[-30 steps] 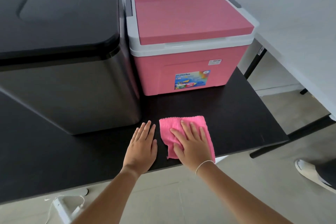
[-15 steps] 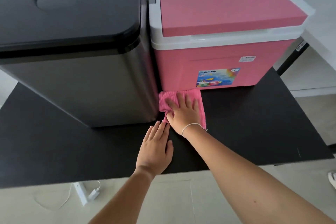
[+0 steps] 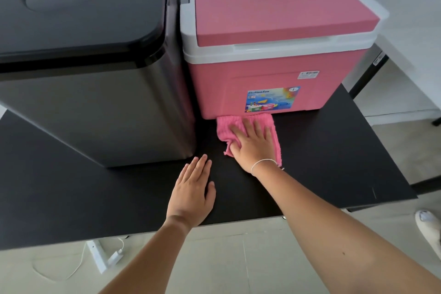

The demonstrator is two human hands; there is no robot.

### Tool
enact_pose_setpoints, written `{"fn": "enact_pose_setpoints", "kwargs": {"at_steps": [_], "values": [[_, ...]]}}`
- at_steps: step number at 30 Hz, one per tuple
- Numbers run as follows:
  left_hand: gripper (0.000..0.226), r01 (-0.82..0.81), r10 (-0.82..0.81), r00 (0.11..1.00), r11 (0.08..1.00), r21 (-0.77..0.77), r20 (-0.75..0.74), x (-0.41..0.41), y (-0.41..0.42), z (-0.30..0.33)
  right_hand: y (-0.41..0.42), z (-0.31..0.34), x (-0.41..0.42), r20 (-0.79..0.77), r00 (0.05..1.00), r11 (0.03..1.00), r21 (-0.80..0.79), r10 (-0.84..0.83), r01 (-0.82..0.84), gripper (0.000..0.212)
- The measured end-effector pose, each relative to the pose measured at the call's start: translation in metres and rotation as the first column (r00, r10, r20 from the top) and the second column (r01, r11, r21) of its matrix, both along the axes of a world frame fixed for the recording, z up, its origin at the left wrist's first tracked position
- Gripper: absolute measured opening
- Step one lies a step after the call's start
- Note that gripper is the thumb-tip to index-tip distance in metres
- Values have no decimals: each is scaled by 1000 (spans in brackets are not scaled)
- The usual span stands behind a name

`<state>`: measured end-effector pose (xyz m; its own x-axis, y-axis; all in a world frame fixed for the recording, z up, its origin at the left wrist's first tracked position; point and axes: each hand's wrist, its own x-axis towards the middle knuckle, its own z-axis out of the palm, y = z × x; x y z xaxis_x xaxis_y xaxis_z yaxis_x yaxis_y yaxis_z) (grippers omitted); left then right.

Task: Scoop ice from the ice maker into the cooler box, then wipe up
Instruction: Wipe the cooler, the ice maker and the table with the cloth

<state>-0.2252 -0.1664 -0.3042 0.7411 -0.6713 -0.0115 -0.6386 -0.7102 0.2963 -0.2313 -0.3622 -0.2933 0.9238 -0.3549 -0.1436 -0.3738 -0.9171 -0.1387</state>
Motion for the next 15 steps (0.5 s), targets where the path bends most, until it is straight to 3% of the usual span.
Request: {"fn": "enact_pose_setpoints", "kwargs": {"at_steps": [10, 15], "values": [[72, -20, 20, 1000, 1000, -14, -7, -3, -1, 1, -117, 2, -76, -12, 950, 940, -146, -313, 308, 52], [72, -19, 19, 1000, 1000, -3, 6, -2, 0, 1, -132, 0, -91, -20, 925, 915, -157, -380, 372, 53]]}}
